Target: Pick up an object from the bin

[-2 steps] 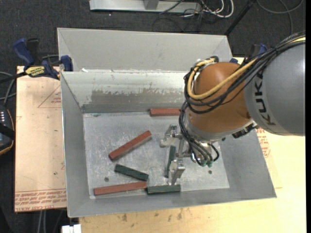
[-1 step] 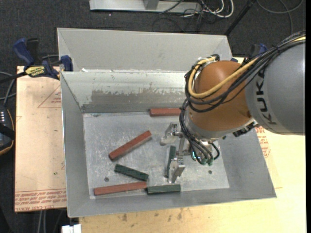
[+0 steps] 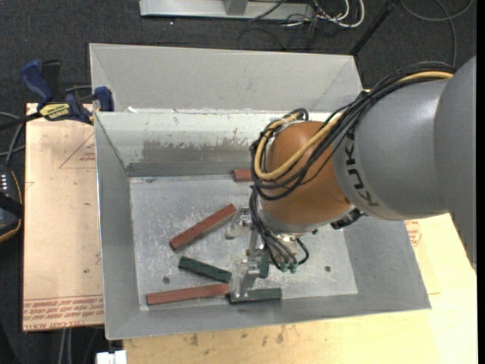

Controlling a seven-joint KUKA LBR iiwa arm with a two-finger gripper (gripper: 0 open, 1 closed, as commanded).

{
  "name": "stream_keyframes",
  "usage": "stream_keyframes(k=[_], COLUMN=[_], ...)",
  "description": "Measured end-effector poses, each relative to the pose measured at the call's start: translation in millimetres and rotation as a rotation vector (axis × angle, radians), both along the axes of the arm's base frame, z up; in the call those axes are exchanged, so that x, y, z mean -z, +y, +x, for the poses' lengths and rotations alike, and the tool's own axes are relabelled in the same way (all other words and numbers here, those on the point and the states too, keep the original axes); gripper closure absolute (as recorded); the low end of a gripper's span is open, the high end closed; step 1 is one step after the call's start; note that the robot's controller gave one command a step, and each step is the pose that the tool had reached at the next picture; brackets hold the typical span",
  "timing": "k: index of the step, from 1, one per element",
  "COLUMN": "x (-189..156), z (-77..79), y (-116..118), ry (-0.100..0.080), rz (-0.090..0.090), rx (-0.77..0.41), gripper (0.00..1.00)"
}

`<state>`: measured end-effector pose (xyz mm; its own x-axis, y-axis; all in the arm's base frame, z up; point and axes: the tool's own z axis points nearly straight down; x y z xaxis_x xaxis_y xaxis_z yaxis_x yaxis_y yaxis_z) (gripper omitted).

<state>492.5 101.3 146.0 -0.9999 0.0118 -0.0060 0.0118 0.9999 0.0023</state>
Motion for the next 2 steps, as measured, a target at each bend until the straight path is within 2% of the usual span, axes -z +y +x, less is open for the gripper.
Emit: stream_keyframes(k=[1, 2], x=[68.5, 68.5], z=[11.2, 11.2], y=[31.9, 31.9], ry=[-0.019, -0.018], rz=[0.005, 0.005], rx=[0.0, 0.0], gripper=[1.0, 1.0])
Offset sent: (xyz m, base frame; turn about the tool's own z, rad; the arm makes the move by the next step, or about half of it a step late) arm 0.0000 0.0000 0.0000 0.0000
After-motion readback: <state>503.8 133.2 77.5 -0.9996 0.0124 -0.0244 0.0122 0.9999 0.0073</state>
